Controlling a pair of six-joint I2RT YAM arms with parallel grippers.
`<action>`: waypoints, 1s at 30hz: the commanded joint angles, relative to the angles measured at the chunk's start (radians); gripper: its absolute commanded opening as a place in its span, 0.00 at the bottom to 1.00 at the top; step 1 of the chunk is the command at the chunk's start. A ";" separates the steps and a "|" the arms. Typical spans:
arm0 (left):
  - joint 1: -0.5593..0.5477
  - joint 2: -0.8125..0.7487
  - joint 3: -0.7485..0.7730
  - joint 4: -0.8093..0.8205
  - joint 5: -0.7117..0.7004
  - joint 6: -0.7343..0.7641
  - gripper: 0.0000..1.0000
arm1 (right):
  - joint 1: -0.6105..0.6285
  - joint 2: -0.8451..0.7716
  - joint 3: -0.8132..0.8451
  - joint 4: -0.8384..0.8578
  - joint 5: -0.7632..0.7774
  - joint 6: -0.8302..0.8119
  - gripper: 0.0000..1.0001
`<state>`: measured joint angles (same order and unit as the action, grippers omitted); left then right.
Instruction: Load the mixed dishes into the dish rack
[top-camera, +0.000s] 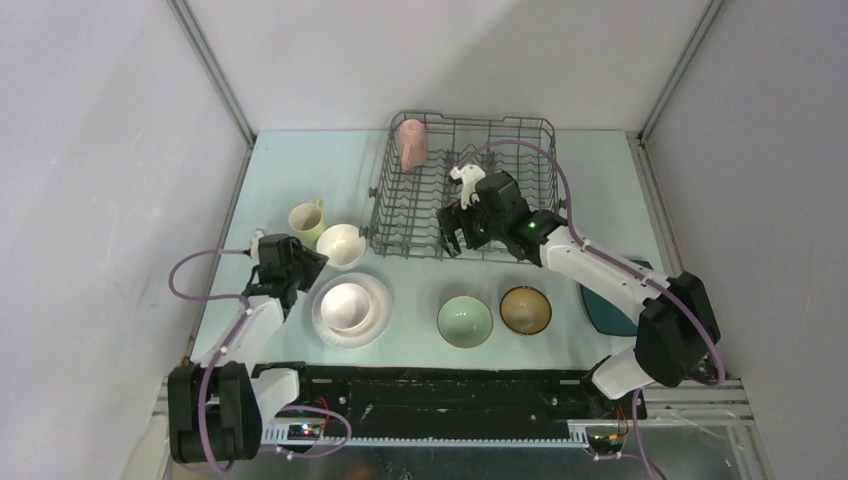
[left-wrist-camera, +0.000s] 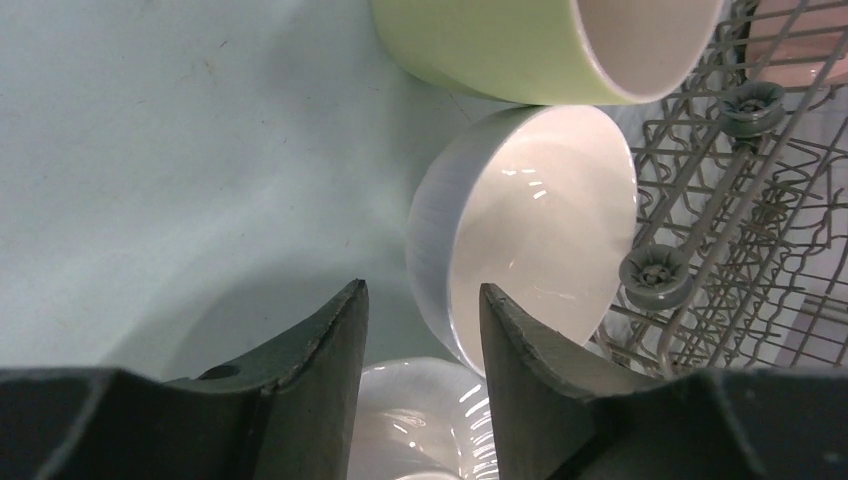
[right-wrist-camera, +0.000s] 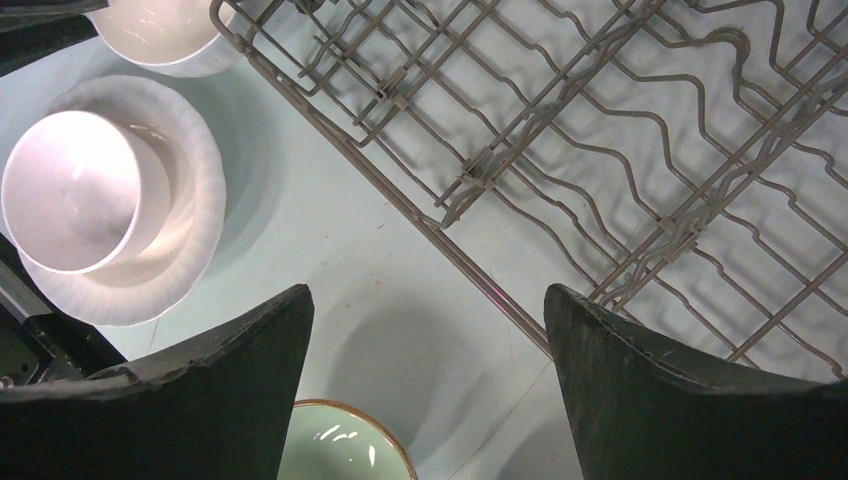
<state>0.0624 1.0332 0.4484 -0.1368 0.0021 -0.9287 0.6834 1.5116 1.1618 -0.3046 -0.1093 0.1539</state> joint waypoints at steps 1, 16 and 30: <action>-0.027 0.058 0.036 0.076 -0.046 -0.027 0.51 | 0.003 -0.047 -0.014 0.065 -0.003 0.004 0.88; -0.036 -0.058 0.085 -0.117 -0.130 -0.014 0.00 | 0.000 -0.044 -0.016 0.062 0.040 0.030 0.88; -0.035 -0.420 0.214 -0.371 -0.170 0.108 0.00 | 0.000 -0.071 -0.044 0.109 0.026 0.049 0.88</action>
<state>0.0284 0.6941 0.5415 -0.4770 -0.1112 -0.8825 0.6834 1.4929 1.1343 -0.2497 -0.0822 0.1940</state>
